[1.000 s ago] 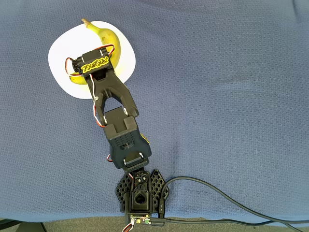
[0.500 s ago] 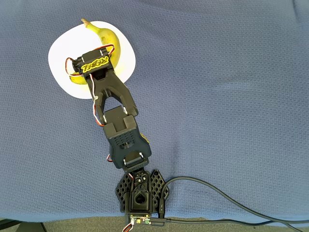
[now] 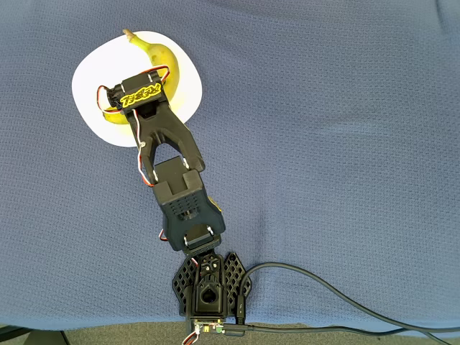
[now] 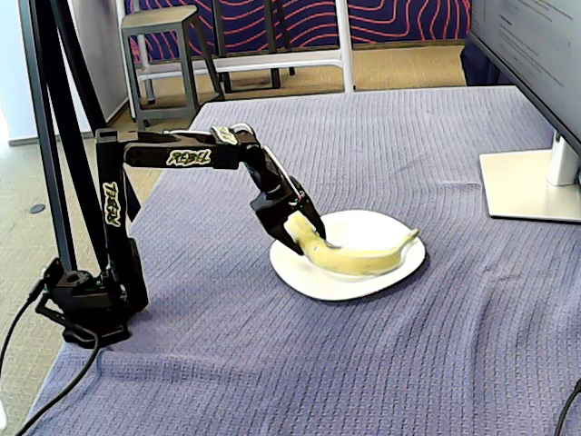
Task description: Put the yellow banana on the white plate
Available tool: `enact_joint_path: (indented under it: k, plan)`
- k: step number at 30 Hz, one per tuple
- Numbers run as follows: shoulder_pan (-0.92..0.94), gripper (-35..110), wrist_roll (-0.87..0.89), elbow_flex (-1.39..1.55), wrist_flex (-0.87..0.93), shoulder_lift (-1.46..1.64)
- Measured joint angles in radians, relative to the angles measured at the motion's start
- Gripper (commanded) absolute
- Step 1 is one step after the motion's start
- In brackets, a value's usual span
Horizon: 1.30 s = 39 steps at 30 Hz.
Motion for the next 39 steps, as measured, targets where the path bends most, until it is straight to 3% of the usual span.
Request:
enact_joint_path:
  k: [39]
  plan:
    - [0.0, 33, 0.029, -0.041, 0.009, -0.04]
